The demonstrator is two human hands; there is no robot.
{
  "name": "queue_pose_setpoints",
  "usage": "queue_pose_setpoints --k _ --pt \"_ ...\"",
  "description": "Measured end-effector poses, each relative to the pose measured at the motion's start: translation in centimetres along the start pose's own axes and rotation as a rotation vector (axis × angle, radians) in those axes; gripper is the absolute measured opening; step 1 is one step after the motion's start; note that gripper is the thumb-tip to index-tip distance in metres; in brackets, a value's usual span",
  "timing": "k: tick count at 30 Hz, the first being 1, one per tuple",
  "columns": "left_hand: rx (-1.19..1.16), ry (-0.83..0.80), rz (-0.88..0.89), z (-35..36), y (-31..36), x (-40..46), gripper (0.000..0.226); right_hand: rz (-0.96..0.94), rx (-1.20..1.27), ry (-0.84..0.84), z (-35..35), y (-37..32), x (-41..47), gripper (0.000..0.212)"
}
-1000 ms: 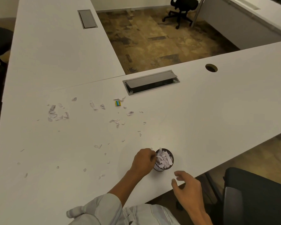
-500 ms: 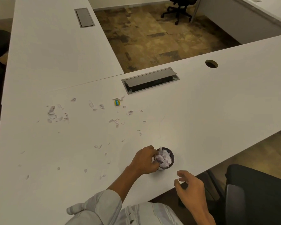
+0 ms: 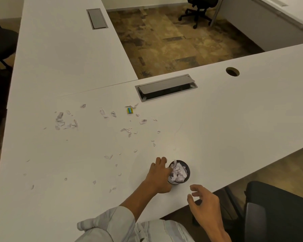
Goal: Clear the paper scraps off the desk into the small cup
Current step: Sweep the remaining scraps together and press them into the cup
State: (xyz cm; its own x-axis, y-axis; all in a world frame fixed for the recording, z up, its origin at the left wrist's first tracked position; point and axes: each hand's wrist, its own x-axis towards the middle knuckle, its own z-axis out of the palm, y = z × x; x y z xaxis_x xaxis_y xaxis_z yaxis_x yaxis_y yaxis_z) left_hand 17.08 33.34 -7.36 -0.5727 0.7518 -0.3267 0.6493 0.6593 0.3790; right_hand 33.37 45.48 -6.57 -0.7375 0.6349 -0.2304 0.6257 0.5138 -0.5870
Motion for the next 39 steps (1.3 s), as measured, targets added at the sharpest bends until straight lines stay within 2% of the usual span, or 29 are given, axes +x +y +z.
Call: queue_pose_setpoints --k 7,10,13,18,23,26,29,35,39 --pt "0.089 -0.123 -0.044 0.2 0.1 0.2 0.067 -0.032 0.004 -0.005 -0.2 -1.0 0.1 0.031" --pt "0.145 -0.141 -0.009 -0.2 0.3 0.3 0.071 -0.041 0.006 -0.006 -0.4 -1.1 0.1 0.031" --pt "0.036 -0.052 0.054 -0.9 0.0 0.3 0.067 -0.041 0.018 0.012 -0.6 -1.1 0.1 0.028" --pt "-0.231 0.122 0.021 -2.0 -1.3 0.0 0.046 -0.066 0.018 0.001 -0.6 -1.5 0.1 0.028" --pt "-0.271 0.096 -0.051 -1.6 -2.8 -0.6 0.05 -0.182 -0.153 -0.156 0.2 -3.2 0.3 0.044" --pt "-0.283 0.07 -0.081 -1.3 -3.2 -1.0 0.051 -0.161 -0.287 -0.3 1.2 -4.5 0.9 0.058" --pt "-0.3 0.054 -0.107 -1.3 -3.5 -1.4 0.05 -0.121 -0.378 -0.352 1.8 -4.7 1.7 0.063" --pt "-0.348 0.101 -0.123 -0.9 -4.4 -1.8 0.046 -0.119 -0.288 -0.324 0.5 -5.5 1.8 0.053" --pt "-0.396 0.197 -0.155 -0.8 -5.5 -2.5 0.039 -0.115 -0.215 -0.181 -0.8 -5.3 1.3 0.045"
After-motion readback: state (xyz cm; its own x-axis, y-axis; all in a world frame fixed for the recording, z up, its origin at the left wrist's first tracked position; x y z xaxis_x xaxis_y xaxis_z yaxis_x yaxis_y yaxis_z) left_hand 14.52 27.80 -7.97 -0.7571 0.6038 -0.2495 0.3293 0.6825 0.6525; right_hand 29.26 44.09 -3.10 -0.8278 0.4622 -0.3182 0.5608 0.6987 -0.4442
